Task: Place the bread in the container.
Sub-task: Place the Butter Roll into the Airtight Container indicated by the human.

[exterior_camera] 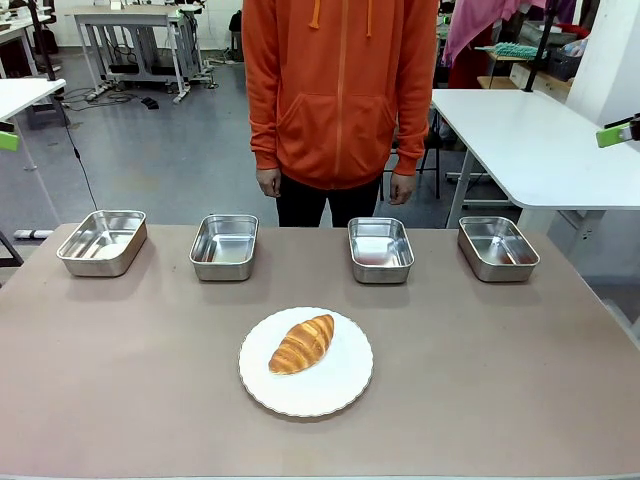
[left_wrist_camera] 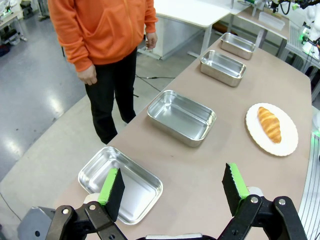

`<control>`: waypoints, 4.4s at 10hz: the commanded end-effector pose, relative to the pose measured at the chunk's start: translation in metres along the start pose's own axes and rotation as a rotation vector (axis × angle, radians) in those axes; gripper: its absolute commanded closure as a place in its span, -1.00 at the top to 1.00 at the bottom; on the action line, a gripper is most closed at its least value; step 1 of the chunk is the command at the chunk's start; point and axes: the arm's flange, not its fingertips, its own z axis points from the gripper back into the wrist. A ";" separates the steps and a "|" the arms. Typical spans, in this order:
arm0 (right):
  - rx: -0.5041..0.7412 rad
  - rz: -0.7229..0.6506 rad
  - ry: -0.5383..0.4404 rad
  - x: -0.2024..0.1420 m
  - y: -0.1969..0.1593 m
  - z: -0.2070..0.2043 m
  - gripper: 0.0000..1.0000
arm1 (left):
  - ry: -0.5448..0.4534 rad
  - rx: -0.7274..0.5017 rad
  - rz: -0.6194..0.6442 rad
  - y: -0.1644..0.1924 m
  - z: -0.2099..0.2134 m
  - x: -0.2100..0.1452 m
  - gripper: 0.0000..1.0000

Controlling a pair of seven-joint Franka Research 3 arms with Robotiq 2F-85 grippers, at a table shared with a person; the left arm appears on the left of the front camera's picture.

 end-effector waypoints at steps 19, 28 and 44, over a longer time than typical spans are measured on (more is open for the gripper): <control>0.004 0.013 -0.021 0.002 -0.001 -0.001 1.00 | -0.003 0.000 -0.004 -0.001 0.001 0.001 1.00; 0.004 0.013 -0.021 0.002 -0.001 -0.001 1.00 | -0.003 0.000 -0.004 -0.001 0.001 0.001 1.00; -0.596 -0.753 0.378 0.065 0.299 -0.277 1.00 | -0.003 0.000 -0.004 -0.001 0.001 0.001 1.00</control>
